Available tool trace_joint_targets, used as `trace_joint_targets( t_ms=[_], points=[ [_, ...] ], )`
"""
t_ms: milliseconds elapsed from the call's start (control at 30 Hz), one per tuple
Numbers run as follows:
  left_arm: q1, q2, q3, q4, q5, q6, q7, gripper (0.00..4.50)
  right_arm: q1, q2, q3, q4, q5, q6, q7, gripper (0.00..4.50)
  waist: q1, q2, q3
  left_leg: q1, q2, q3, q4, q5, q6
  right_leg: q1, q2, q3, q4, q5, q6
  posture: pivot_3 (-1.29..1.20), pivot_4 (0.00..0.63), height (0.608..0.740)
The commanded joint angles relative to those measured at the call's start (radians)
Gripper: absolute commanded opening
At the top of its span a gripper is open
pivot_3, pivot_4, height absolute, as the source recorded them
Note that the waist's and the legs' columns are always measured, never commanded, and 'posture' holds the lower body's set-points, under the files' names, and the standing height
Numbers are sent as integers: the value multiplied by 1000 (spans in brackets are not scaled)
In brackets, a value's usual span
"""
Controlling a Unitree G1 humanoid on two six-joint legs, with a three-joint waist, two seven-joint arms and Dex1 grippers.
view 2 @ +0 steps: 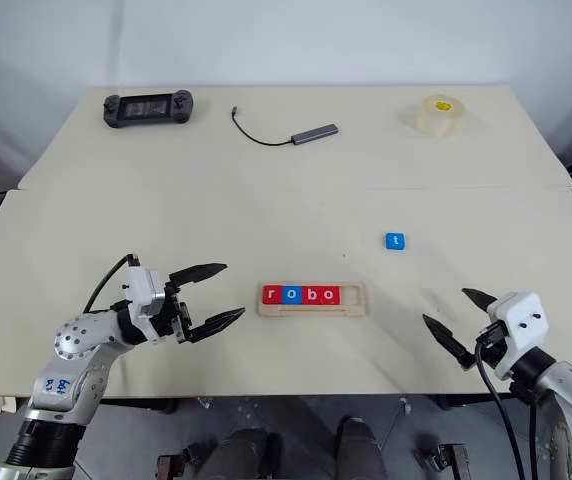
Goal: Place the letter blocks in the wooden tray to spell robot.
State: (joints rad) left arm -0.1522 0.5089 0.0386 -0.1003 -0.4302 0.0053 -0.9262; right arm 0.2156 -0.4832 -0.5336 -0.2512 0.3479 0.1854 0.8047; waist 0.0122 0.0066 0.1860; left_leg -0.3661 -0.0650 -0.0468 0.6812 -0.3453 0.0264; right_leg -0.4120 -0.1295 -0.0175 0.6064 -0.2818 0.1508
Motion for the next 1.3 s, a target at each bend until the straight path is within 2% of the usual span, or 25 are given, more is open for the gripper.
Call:
trace_joint_targets(
  t_ms=[33, 233, 367, 467, 567, 700, 933, 1033, 1267, 1300],
  points=[
    [-20, 3, 16, 19, 0, -25, -17, 4500, 35, 45, -38, -4, 38, -52, -58, 4460, 1, 1, 0, 0, 1, 0, 0, 0, -1, 0, 1, 0, 0, 0, 0, 0, 150, 740],
    [-30, -9, 11, 26, 8, -32, -8, 4500, -71, 16, 43, -39, 42, 10, -126, 4460, -15, 1, -1, 1, 0, 1, 0, 0, 0, -1, 0, 2, 2, 0, -1, 0, 150, 740],
    [-20, -21, 7, 13, 15, -36, 6, 4500, -227, -37, 96, -51, 86, 238, -215, 4460, -13, 2, -1, 0, 1, 0, 0, 0, -1, -2, 0, 1, 3, -1, -1, 0, 150, 740],
    [-8, -33, 5, -3, 20, -39, 22, 4500, -390, -79, 172, -22, 84, 460, -299, 4460, -15, 2, -1, 0, 0, 0, 1, 0, -1, -2, -1, 1, 3, -1, -1, 0, 150, 740],
    [7, -40, 2, -21, 25, -40, 36, 4500, -522, -80, 245, 38, 46, 591, -370, 4460, -13, 2, -1, -2, 2, -1, 1, 1, -1, -3, 0, -1, 3, -1, -3, 0, 150, 740],
    [27, -45, -1, -48, 30, -39, 57, 4500, -660, -23, 297, 154, 23, 650, -443, 4460, -9, 2, -1, -4, 0, -2, 0, 0, -1, -3, -1, -2, 4, -1, -3, 0, 150, 740],
    [56, -43, 9, -91, 31, -34, 91, 4500, -763, 64, 372, 288, -67, 621, -565, 4460, -14, 2, -1, -5, -2, -2, 0, 0, 0, -4, -2, -2, 4, -1, -2, 0, 150, 740],
    [69, -41, 9, -104, 30, -32, 99, 4500, -768, 96, 399, 299, -85, 612, -569, 3864, -16, 2, -1, -5, -1, -2, 0, 0, 0, -4, -1, -2, 5, -1, -2, 0, 150, 740],
    [79, -45, 0, -117, 29, -32, 104, 4500, -759, 135, 390, 316, -114, 567, -602, 1483, -17, 2, -1, -4, -1, -1, 0, 0, 0, -4, 0, -1, 5, -1, -2, 0, 150, 740],
    [77, -45, -2, -117, 30, -32, 104, 4500, -757, 137, 389, 313, -117, 566, -607, 1469, -17, 2, -1, -4, 0, -1, 0, 0, 0, -4, 0, -1, 6, -1, -2, 0, 150, 740]
  ],
)
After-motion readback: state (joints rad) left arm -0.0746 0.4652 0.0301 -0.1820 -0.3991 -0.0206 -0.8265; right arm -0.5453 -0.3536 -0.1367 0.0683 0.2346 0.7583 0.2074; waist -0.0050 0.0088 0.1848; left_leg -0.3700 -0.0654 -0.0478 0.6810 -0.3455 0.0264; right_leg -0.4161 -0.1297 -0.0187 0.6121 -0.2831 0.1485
